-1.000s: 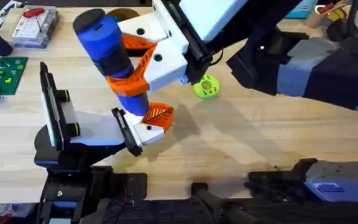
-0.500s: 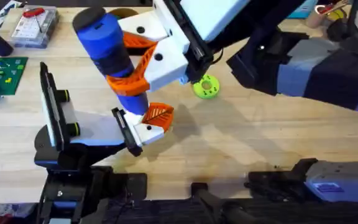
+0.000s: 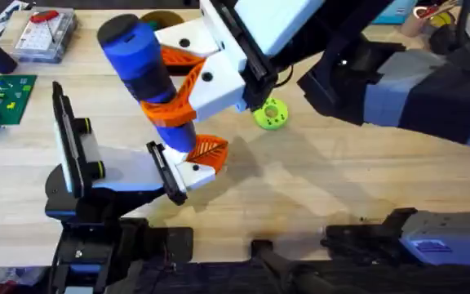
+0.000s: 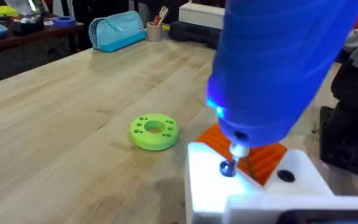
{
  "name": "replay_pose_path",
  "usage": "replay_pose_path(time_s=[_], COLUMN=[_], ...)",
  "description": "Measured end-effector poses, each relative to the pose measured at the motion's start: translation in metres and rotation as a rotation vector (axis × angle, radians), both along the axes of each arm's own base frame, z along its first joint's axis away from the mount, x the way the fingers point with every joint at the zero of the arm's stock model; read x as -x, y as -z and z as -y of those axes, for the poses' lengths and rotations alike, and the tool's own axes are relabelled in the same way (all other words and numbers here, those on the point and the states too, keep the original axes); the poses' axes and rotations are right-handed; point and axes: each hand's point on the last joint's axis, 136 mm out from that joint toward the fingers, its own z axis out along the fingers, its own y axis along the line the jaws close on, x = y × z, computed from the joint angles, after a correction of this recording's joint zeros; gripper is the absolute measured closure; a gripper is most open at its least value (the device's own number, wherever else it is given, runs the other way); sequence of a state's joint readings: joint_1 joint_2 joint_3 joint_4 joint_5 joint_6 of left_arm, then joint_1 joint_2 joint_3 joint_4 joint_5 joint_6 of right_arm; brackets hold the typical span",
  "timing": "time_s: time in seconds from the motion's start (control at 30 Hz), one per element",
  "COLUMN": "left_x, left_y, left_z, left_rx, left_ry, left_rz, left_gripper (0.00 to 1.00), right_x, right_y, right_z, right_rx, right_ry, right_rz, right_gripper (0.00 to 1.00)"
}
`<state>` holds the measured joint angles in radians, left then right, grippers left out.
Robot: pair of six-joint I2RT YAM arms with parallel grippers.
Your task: Pick up the gripper from the table and insert it into the empty holder that is missing its gripper. Then pick up a screw, insert it into the mounting hole, and use the screwdriver to tighten it. Finally, clean up the table by picking up the vegetable and placing it into the bucket.
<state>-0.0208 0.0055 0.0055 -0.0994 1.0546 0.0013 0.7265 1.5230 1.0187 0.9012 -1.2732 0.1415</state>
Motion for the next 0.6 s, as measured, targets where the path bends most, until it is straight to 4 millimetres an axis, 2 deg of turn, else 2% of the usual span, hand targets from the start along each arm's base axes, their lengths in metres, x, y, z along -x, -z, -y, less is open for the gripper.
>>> replay_pose_path(time_s=[0.37,0.6], left_x=[-0.0001,0.0], left_y=[0.0,0.0], left_z=[0.0,0.0], left_rx=[0.0,0.0], left_ry=[0.0,0.0], left_rz=[0.0,0.0], left_gripper=[0.989,0.989], right_x=[0.0002,0.0023], right_y=[-0.0007,-0.0081], right_z=[0.0002,0.002], right_rx=[-0.009,-0.051], right_ry=[0.001,0.0], right_rz=[0.015,0.059], right_gripper=[0.978,0.978])
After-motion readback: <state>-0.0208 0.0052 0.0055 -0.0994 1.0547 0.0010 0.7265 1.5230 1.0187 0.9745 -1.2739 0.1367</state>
